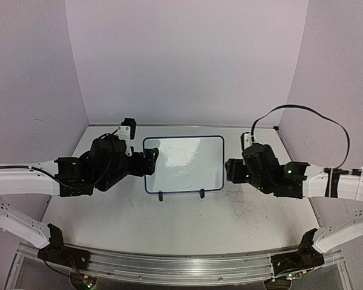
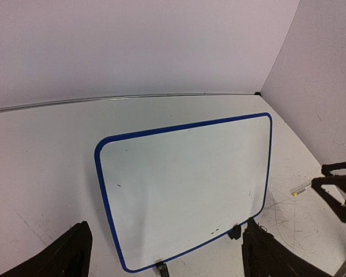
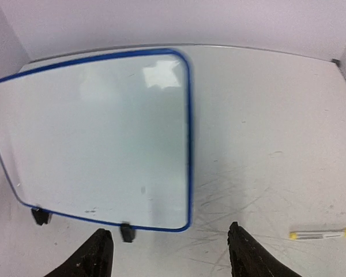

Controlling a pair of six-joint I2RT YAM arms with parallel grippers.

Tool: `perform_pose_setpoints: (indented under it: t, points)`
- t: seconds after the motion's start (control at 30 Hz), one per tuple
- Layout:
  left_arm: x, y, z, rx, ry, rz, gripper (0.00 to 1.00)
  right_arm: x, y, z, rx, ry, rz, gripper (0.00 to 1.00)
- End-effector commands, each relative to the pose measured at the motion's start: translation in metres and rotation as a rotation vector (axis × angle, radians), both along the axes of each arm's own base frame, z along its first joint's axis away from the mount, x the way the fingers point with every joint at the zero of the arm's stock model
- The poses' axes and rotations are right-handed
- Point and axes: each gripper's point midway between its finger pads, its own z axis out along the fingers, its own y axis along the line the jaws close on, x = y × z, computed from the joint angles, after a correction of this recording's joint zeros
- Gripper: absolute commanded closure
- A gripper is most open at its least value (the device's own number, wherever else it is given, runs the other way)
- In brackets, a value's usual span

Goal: Write a sentence on the whiteboard
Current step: Pick up the whiteboard marker from the corner of the board.

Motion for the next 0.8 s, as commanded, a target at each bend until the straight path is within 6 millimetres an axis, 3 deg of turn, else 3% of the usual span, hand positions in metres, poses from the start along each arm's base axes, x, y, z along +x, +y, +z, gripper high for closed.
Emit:
perform_pose_setpoints:
  t: [0.0,0.2,0.33,0.47,0.67,0.77]
  points:
    - [0.005,-0.008,0.026,-0.042,-0.045,-0.01,0.09,0.013,-0.09,-0.015,0.001,0.042,-0.244,0.33]
    - [0.005,-0.002,0.03,-0.025,-0.067,-0.001,0.08,0.018,-0.163,-0.05,0.192,0.211,-0.484,0.33]
    - [0.005,0.001,0.035,-0.012,-0.087,0.002,0.08,0.025,-0.194,-0.081,0.315,0.387,-0.614,0.23]
    - [0.004,-0.001,0.035,-0.003,-0.089,-0.012,0.08,0.029,-0.203,-0.104,0.323,0.563,-0.767,0.23]
    - [-0.001,0.004,0.034,-0.035,-0.077,-0.023,0.08,0.025,-0.201,-0.148,0.341,0.769,-0.93,0.29]
    - [-0.004,0.008,0.036,-0.048,-0.079,-0.029,0.08,0.025,-0.199,-0.155,0.381,0.785,-0.977,0.32]
